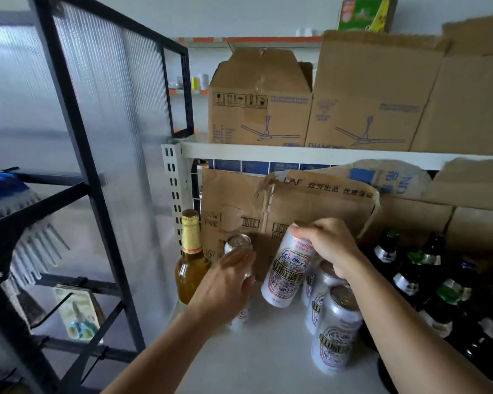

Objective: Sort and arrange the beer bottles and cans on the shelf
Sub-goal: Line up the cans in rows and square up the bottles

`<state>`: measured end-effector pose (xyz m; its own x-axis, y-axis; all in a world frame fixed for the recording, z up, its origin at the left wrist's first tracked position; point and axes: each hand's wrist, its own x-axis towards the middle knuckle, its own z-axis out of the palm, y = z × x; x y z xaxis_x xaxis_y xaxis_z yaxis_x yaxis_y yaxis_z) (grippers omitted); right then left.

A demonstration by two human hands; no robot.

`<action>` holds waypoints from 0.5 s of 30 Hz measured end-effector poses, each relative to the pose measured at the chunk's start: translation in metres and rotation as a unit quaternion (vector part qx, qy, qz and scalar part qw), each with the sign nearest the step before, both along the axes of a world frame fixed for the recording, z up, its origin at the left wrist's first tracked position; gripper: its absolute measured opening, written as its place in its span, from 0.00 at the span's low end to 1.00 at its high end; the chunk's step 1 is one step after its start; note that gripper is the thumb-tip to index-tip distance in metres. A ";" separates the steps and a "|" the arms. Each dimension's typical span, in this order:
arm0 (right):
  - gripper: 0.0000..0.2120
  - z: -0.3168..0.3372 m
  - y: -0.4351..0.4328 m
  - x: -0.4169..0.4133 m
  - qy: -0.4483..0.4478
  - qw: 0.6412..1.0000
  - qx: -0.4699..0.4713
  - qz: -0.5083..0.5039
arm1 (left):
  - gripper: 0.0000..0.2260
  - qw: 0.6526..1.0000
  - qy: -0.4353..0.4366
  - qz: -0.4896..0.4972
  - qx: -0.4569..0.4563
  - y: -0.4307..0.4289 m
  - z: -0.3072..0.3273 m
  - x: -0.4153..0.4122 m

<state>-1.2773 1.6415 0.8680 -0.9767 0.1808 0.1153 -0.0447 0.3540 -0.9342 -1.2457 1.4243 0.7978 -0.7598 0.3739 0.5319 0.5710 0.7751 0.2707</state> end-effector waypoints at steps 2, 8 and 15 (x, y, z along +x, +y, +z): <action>0.21 -0.003 -0.001 -0.006 -0.017 1.000 0.020 -0.011 | 0.21 0.999 0.005 0.010 -0.043 0.000 -0.014 -0.006; 0.20 -0.004 -0.004 -0.019 -0.046 0.994 0.097 0.000 | 0.19 0.995 0.066 0.041 -0.056 0.000 -0.034 -0.011; 0.16 -0.007 -0.009 -0.028 -0.063 0.979 0.192 0.039 | 0.20 0.996 0.054 0.050 -0.042 0.000 -0.041 -0.013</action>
